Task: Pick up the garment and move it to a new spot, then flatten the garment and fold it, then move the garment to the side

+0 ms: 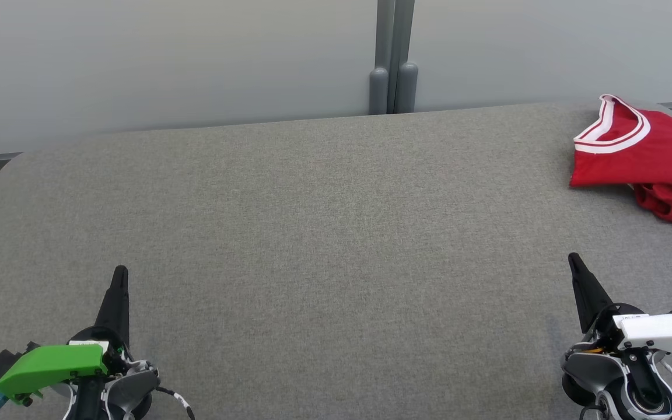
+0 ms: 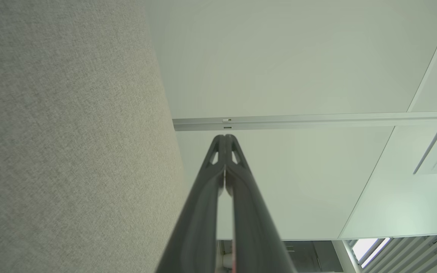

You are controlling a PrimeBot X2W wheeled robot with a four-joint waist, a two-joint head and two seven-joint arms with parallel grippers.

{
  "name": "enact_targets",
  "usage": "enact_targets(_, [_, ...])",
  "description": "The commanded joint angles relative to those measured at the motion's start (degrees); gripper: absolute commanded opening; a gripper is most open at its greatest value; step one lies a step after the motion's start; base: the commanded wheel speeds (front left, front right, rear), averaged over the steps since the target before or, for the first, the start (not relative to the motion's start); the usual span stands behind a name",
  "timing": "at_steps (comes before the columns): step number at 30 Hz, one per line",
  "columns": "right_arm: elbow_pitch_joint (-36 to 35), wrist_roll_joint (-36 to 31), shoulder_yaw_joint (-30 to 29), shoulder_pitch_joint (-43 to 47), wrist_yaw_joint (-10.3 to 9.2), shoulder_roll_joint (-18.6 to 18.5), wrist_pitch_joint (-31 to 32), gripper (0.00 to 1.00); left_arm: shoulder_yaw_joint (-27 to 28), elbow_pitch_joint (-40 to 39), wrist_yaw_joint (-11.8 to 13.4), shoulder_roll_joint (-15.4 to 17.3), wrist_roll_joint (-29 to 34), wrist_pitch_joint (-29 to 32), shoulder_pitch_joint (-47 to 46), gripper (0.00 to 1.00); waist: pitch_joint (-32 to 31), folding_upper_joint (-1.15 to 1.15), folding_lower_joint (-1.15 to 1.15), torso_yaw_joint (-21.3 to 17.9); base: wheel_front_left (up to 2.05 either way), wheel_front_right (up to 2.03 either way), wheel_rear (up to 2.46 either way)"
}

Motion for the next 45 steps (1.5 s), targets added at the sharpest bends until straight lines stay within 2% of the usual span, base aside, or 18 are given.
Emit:
enact_targets(1, [-0.1, 0.4, 0.0, -0.5, 0.02, -0.1, 0.1, 0.0, 0.2, -0.2, -0.4, 0.0, 0.0, 0.0, -0.6, 0.0, 0.0, 0.0, 0.0, 0.0, 0.0, 0.0, 0.0])
enact_targets(45, [-0.1, 0.4, 0.0, -0.5, 0.02, -0.1, 0.1, 0.0, 0.2, -0.2, -0.4, 0.0, 0.0, 0.0, -0.6, 0.0, 0.0, 0.0, 0.0, 0.0, 0.0, 0.0, 0.0])
